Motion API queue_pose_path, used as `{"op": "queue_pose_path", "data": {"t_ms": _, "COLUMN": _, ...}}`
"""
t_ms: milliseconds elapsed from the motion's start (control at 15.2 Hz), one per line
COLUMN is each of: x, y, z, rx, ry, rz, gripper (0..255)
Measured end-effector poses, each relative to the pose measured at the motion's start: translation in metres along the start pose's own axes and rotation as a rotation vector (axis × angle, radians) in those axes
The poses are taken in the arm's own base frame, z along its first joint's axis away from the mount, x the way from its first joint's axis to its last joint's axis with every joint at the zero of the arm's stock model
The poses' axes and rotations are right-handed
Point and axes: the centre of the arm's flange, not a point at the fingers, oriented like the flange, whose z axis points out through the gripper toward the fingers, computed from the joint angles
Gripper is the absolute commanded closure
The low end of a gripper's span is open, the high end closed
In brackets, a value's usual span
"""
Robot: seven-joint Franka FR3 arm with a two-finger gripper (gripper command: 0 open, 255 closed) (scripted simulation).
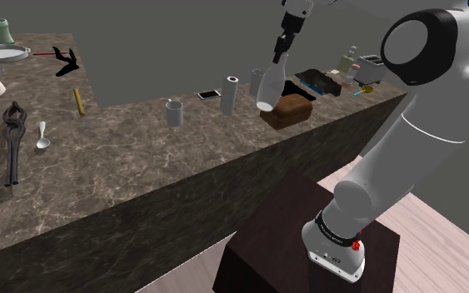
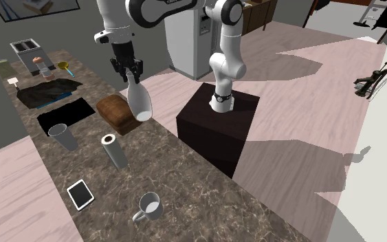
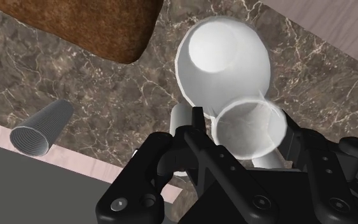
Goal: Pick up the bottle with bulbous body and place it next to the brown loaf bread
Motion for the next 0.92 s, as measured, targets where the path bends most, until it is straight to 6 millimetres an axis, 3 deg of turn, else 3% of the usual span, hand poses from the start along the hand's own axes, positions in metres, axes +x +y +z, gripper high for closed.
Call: {"op": "queue_pose_path", "data": {"t_ms": 924, "x": -0.007, "y": 0.001, "z": 0.073, "rx": 0.0, "ry": 0.0, "rz": 0.0, "gripper": 255}}
